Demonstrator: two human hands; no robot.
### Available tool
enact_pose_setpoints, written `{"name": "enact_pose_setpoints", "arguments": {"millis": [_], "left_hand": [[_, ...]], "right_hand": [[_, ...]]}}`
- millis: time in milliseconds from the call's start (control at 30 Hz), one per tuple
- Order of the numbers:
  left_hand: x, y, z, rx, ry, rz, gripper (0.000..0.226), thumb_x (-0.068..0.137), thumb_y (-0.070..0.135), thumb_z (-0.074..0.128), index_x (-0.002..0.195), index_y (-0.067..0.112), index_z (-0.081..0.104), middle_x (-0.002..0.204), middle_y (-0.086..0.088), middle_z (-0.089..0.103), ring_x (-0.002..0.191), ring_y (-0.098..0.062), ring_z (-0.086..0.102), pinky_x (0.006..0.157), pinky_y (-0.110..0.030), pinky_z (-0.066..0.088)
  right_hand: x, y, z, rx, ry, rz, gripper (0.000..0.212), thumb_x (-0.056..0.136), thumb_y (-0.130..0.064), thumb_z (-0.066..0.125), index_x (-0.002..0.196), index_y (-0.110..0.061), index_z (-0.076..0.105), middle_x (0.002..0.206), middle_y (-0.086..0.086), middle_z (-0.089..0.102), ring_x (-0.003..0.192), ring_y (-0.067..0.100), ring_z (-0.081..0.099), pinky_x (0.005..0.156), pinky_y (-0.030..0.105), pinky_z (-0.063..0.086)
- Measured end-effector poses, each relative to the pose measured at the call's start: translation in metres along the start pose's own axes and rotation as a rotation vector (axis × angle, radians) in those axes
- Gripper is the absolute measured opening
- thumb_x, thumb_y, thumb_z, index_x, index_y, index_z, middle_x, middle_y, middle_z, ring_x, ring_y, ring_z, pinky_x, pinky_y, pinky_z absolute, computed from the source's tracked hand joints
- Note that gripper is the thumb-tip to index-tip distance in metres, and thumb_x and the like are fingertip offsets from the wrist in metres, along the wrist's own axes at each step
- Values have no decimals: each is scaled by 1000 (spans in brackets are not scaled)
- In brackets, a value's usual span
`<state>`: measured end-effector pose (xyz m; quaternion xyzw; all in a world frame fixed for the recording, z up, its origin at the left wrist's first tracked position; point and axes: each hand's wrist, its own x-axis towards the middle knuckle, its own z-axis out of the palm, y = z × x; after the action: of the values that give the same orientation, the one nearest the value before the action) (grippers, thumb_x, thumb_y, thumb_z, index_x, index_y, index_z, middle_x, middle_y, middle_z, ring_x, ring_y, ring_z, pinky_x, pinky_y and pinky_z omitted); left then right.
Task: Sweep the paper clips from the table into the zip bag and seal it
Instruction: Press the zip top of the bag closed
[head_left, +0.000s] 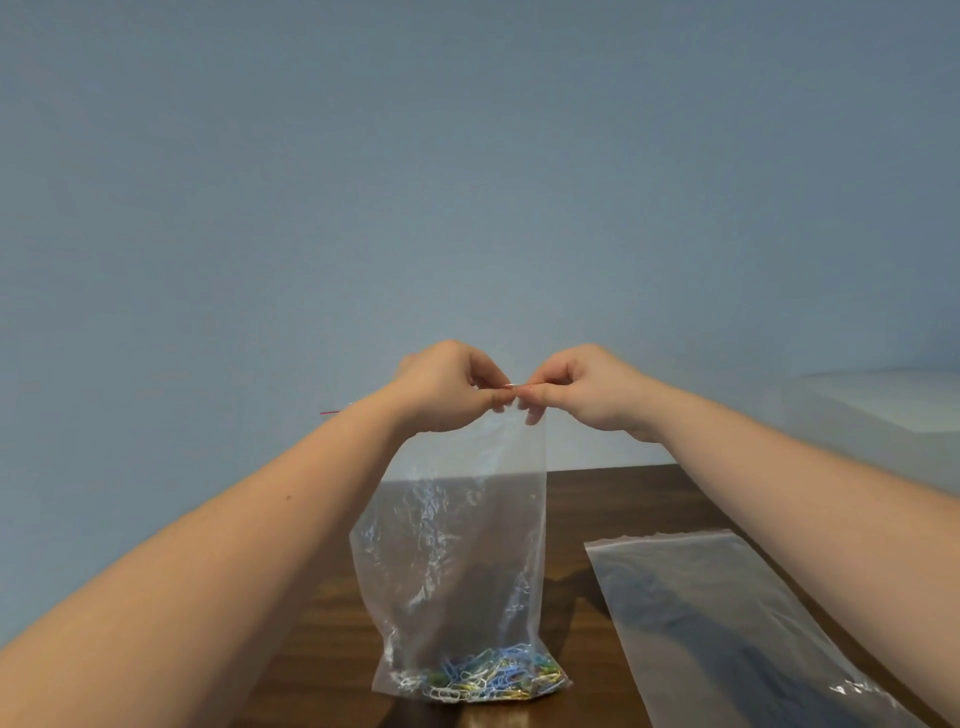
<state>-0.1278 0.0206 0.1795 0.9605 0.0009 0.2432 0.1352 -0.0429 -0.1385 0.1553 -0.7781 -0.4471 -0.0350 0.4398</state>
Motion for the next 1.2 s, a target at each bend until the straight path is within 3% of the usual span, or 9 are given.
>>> {"name": "enact_pose_setpoints", "arguments": {"millis": [167,467,567,700,800,900,1000,1067,1200], "left_hand": [[-5,-3,0,49,64,-31,16,80,47,60,72,36,68,73,22,67,92,-7,58,97,-45,40],[-33,-54,-19,-18,85,-196,15,78,43,64,67,34,69,72,22,69,82,-2,56,98,-48,41],[-42,-71,-26,-80,99,-254,14,76,43,66,66,34,70,75,19,71,92,-8,60,98,-45,43],[-55,-85,-32,-160,120,-304,16,78,35,67,72,21,72,79,7,72,90,-12,60,79,-31,47],[-71,-103,-39,-227,161,-372,15,81,29,65,76,15,70,83,0,72,88,-14,60,66,-24,43],[-86,-119,-32,-333,234,-421,16,82,30,64,81,15,70,88,2,72,91,-8,59,65,-21,41],[-82,-114,-2,-378,193,-427,17,82,34,64,89,20,71,96,6,70,91,-1,57,68,-19,41],[-75,-105,20,-380,157,-414,20,82,33,63,96,20,70,99,5,69,93,-6,60,77,-21,41],[-62,-99,54,-385,13,-390,38,83,35,61,117,18,60,118,4,62,113,-13,56,96,-27,40]], "right_hand": [[-1,-2,1,-53,12,2,23,92,-30,60,78,-16,73,83,-3,72,90,13,61,78,24,46],[-10,9,-11,-60,38,73,29,92,-28,60,64,-22,68,92,-1,73,86,5,57,71,13,41],[-12,12,-13,-48,41,84,30,92,-27,60,64,-21,69,94,0,73,85,-2,56,71,12,39],[-14,22,-18,-31,58,105,30,93,-25,59,65,-20,69,94,4,74,88,3,59,74,14,40],[-20,43,-34,-5,162,147,30,92,-23,60,64,-19,68,85,5,74,95,15,61,78,23,40],[-32,58,-42,19,171,181,25,92,-27,60,70,-19,71,82,-5,72,85,3,56,70,16,38],[-30,58,-29,35,145,156,21,92,-26,60,83,-13,74,79,-8,71,62,-13,56,55,4,37],[-24,55,-20,41,135,151,23,92,-26,59,92,-8,74,79,-6,71,47,-17,51,52,4,36],[-21,54,-13,170,123,247,49,81,-58,57,99,-15,70,90,-1,75,52,1,47,56,18,31]]}}
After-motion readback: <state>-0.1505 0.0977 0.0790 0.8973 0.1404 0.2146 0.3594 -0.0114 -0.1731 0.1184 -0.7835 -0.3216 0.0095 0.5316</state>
